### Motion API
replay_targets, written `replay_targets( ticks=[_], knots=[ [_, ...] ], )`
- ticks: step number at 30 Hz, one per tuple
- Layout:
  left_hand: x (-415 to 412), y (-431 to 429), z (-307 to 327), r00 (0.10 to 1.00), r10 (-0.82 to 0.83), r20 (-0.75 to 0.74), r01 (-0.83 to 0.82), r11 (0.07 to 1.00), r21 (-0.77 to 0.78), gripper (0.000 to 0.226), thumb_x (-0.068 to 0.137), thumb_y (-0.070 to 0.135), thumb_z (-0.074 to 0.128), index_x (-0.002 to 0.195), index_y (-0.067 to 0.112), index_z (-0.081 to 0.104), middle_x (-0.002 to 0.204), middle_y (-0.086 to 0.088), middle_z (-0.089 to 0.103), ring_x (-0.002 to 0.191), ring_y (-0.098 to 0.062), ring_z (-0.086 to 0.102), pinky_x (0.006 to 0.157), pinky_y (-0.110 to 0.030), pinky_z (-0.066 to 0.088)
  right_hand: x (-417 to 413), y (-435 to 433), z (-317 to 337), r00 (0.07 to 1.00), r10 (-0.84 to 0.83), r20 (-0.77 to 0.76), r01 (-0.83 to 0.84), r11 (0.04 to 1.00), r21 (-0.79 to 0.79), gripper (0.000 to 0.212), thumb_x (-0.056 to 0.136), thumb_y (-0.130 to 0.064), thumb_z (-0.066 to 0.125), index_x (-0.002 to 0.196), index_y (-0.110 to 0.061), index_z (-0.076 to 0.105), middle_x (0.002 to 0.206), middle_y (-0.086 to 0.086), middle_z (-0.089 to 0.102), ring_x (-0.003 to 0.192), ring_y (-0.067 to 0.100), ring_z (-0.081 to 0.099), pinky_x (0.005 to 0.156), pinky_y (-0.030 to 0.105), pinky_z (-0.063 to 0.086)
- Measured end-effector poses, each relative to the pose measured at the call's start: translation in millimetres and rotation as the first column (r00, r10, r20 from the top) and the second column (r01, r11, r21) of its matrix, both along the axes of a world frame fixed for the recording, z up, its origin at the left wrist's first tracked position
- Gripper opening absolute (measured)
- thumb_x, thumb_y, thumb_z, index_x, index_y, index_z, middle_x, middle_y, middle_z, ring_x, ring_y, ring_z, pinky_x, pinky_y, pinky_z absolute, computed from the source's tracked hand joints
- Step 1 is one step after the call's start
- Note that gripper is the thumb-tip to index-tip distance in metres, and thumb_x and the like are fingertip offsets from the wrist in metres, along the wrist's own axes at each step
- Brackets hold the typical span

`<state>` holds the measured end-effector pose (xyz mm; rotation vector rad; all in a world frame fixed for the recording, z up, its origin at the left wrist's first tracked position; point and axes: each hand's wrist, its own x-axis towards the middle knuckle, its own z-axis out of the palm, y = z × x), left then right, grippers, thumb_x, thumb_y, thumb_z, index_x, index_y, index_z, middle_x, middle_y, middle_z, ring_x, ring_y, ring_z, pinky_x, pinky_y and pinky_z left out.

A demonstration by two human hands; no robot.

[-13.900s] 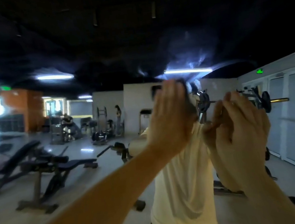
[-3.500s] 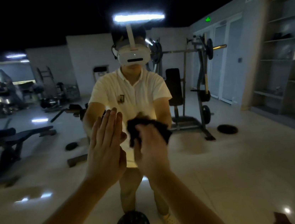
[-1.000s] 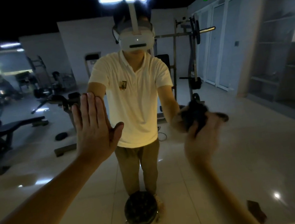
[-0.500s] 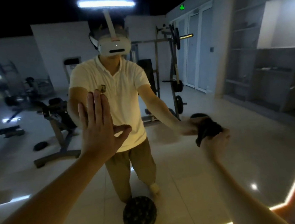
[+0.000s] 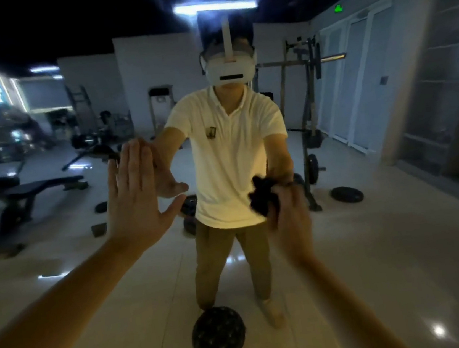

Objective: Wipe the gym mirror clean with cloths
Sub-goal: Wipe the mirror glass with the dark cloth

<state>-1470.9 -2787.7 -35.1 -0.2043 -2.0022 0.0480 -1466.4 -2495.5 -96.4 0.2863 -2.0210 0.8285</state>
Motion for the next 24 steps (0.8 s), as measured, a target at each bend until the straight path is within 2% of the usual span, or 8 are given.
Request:
replay_targets(
  ticks=[4,6,9,11,13,17,22,24],
  knots=[
    [5,40,18,0.997,-0.052,-0.048,0.052,0.999,-0.001,0.095,0.098,0.058,0.053,0.161,-0.005,0.021,0.169,-0.025,0.017,0.157,-0.041,0.016,0.124,-0.062,0.020,-13,57,93,0.965,-0.244,-0.093,0.212,0.941,-0.262,0.033,0.101,-0.023,0.049,0.133,-0.012,0.048,0.134,0.015,0.045,0.116,0.030,0.056,0.096,0.050,0.053],
    [6,52,31,0.997,-0.064,-0.046,0.065,0.998,0.023,0.090,0.099,0.055,0.048,0.161,-0.004,0.020,0.169,-0.024,0.017,0.157,-0.041,0.016,0.125,-0.060,0.019,-16,46,101,0.943,-0.317,-0.106,0.282,0.925,-0.256,0.037,0.101,-0.025,0.048,0.136,-0.013,0.047,0.139,0.014,0.043,0.121,0.031,0.054,0.100,0.050,0.051],
    [4,57,53,0.996,-0.058,-0.066,0.061,0.998,0.036,0.088,0.100,0.054,0.045,0.161,-0.003,0.019,0.169,-0.023,0.017,0.158,-0.040,0.015,0.126,-0.058,0.018,-7,-7,74,0.983,-0.039,-0.182,0.064,0.989,0.134,0.028,0.103,-0.023,0.051,0.129,-0.015,0.056,0.132,0.001,0.050,0.115,0.025,0.060,0.096,0.042,0.056],
    [2,52,70,0.996,-0.030,-0.080,0.034,0.998,0.047,0.086,0.102,0.056,0.039,0.161,-0.003,0.020,0.169,-0.023,0.019,0.158,-0.039,0.016,0.127,-0.057,0.018,-5,-34,51,0.958,0.205,-0.200,-0.087,0.874,0.479,0.024,0.096,-0.021,0.060,0.120,-0.017,0.062,0.116,-0.003,0.052,0.105,0.021,0.059,0.088,0.040,0.059],
    [2,45,86,0.997,-0.017,-0.078,0.020,0.999,0.034,0.083,0.103,0.055,0.034,0.161,-0.003,0.019,0.169,-0.022,0.020,0.158,-0.037,0.016,0.126,-0.057,0.019,-14,-36,57,0.944,0.261,-0.201,-0.086,0.783,0.616,0.044,0.080,-0.023,0.077,0.120,-0.022,0.059,0.114,0.000,0.048,0.105,0.021,0.055,0.088,0.044,0.058],
    [-4,42,108,0.999,-0.019,-0.042,0.017,0.999,-0.040,0.086,0.104,0.063,0.022,0.164,0.002,0.009,0.171,-0.021,0.011,0.159,-0.035,0.008,0.128,-0.056,0.013,-30,-22,158,0.911,0.146,-0.387,0.045,0.895,0.444,0.048,0.082,-0.016,0.077,0.127,-0.018,0.059,0.120,0.008,0.052,0.109,0.025,0.052,0.093,0.040,0.049],
    [-21,49,111,0.993,0.108,0.047,-0.107,0.994,-0.036,0.106,0.097,0.079,0.028,0.164,0.001,0.003,0.172,-0.021,-0.002,0.160,-0.035,-0.003,0.128,-0.057,0.012,-50,-6,271,0.874,-0.146,-0.463,0.122,0.989,-0.081,0.035,0.101,-0.021,0.053,0.136,-0.017,0.055,0.133,0.014,0.049,0.122,0.027,0.049,0.107,0.045,0.046],
    [-19,44,111,0.994,0.099,0.046,-0.096,0.993,-0.070,0.106,0.096,0.078,0.032,0.164,0.000,0.007,0.172,-0.021,0.002,0.160,-0.035,-0.001,0.128,-0.056,0.012,-48,-31,244,0.879,-0.144,-0.454,0.164,0.986,0.005,0.041,0.098,-0.022,0.055,0.139,-0.017,0.053,0.132,0.014,0.047,0.122,0.027,0.045,0.108,0.042,0.041]
  ],
)
